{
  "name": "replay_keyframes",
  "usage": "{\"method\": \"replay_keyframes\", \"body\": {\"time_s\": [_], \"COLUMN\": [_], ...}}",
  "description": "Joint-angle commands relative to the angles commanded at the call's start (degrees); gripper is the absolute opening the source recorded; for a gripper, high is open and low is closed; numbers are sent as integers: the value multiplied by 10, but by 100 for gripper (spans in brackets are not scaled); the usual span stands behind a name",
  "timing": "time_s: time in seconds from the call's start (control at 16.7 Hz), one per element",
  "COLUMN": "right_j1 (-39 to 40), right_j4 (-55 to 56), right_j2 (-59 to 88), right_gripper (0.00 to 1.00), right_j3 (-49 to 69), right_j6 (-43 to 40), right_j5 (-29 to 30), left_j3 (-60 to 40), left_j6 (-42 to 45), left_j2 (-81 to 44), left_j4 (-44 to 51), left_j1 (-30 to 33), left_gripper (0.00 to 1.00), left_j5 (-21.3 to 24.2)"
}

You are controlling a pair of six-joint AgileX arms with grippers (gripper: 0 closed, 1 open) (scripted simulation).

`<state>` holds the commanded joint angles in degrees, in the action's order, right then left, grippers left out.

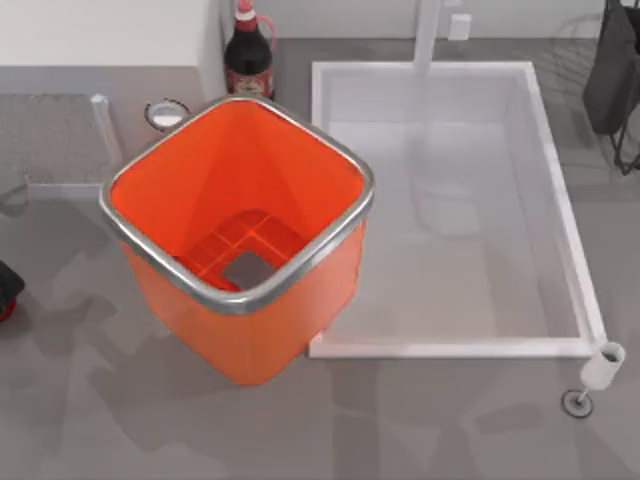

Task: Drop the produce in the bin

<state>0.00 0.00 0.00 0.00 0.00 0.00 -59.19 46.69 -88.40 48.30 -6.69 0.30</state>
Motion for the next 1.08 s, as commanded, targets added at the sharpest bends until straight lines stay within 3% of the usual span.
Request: {"method": "replay_keyframes", "body": {"time_s": [0.42, 0.78, 1.08], "right_j1": [0, 0, 0], "right_j4": [0, 0, 0], "right_j2": [0, 0, 0], "right_gripper": [100, 100, 100], "right_j3": [0, 0, 0], "right_j6": [0, 0, 0], "right_j5": [0, 0, 0], "left_j3": [-134, -132, -68], "left_j6": [90, 90, 92], "left_j2": [-159, -157, -138], "left_j4": [80, 79, 37], "left_j1": [-12, -9, -13], "left_gripper": [100, 100, 100], "left_j5": [0, 0, 0]}}
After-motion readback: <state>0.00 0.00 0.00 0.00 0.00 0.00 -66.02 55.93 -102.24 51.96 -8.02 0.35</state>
